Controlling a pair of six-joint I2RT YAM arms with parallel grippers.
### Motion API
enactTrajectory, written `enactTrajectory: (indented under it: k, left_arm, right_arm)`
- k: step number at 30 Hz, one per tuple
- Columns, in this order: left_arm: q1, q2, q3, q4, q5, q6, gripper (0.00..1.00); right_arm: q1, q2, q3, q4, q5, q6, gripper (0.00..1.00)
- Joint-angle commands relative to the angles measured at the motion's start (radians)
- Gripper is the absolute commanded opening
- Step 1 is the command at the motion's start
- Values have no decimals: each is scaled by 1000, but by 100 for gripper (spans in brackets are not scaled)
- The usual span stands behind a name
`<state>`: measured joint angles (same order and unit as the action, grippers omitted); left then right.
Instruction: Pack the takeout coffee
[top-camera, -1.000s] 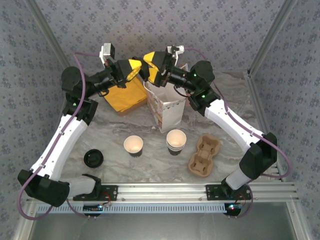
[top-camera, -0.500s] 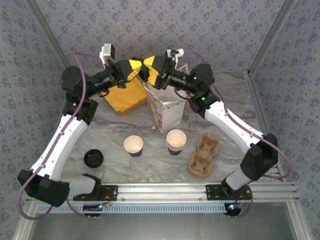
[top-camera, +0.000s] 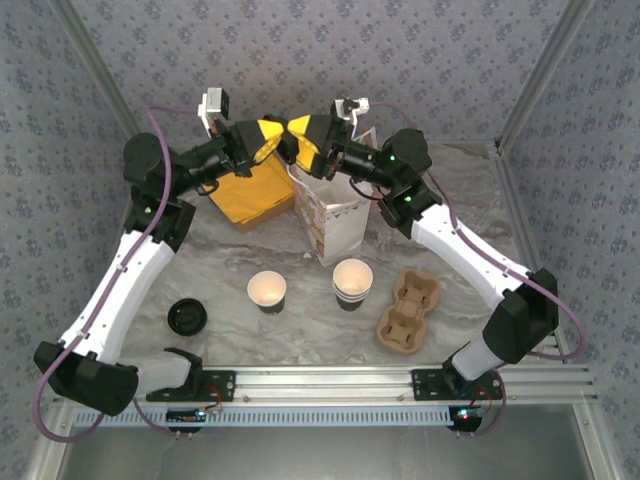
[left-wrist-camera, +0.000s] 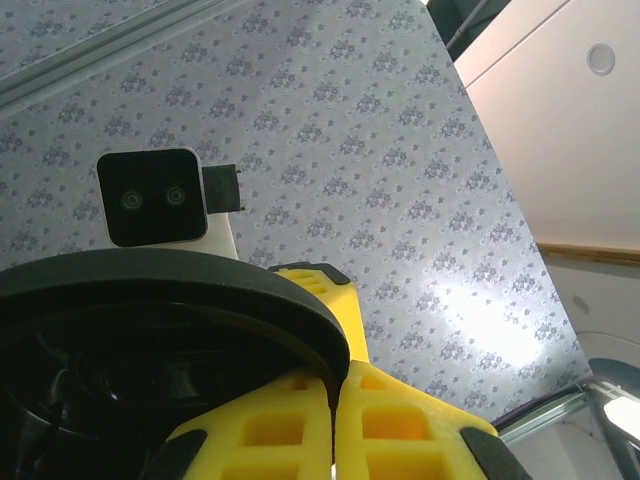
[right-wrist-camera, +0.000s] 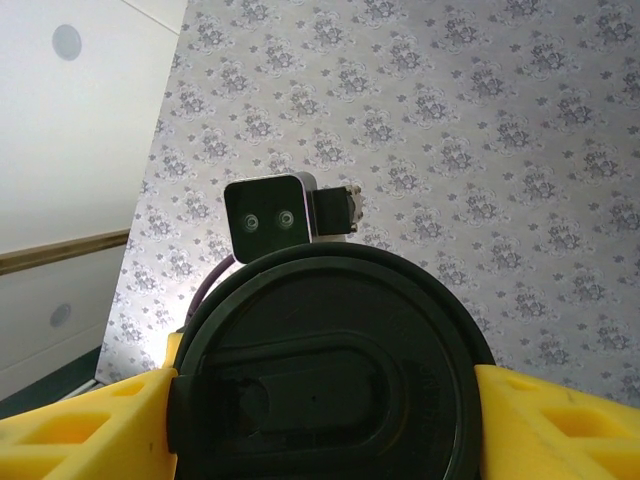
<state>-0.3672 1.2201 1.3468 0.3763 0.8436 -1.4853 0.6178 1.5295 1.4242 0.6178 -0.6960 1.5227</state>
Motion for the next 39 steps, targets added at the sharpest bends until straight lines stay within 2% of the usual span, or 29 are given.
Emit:
enactTrajectory:
  k: [1,4,6,7,9,10,11,13,14,15,21,26,32,39]
  left_arm:
    - [-4,-40,-2,29,-19,26,7]
    - [-6,-41,-3,16,-20,33,12]
    - [-5,-44,5,-18,-18,56,24]
    - [-4,-45,12,-38,-15,67,30]
    - [9,-53,30,-121,-11,108,54]
    - [21,-61,37,-155,-13,132,62]
    - [40,-72,43,-202,-14,154,70]
    - [84,-101,54,-302,-34,189,77]
    - [107,-120,58,-359,-51,214,89]
    - [131,-137,69,-428,-61,249,95]
    - [230,-181,135,-847,-88,458,100]
    - [314,-255,52,-1002,-137,519,100]
    - [355,-333,-18,-1184,-244,629,100]
    - [356,-393,-88,-1337,-415,704,100]
  right_arm:
    - [3,-30,-5,11,-11,-11,70]
    - [2,-35,-7,-11,-7,-24,71]
    - [-2,-40,-6,-41,-8,-47,72]
    - [-3,-45,-7,-64,-7,-64,72]
    - [-5,-59,0,-151,-5,-131,72]
    - [-5,-66,6,-201,-4,-168,72]
    - [-5,-73,13,-267,-1,-216,73]
    - [-4,-77,28,-366,-3,-287,74]
    - [-2,-76,35,-406,-6,-316,74]
    - [1,-75,42,-452,-5,-353,74]
    - [58,-36,174,-862,72,-682,73]
    - [121,21,244,-1029,137,-838,71]
    - [257,83,324,-1251,375,-1079,71]
    - [415,146,260,-1269,664,-1230,72]
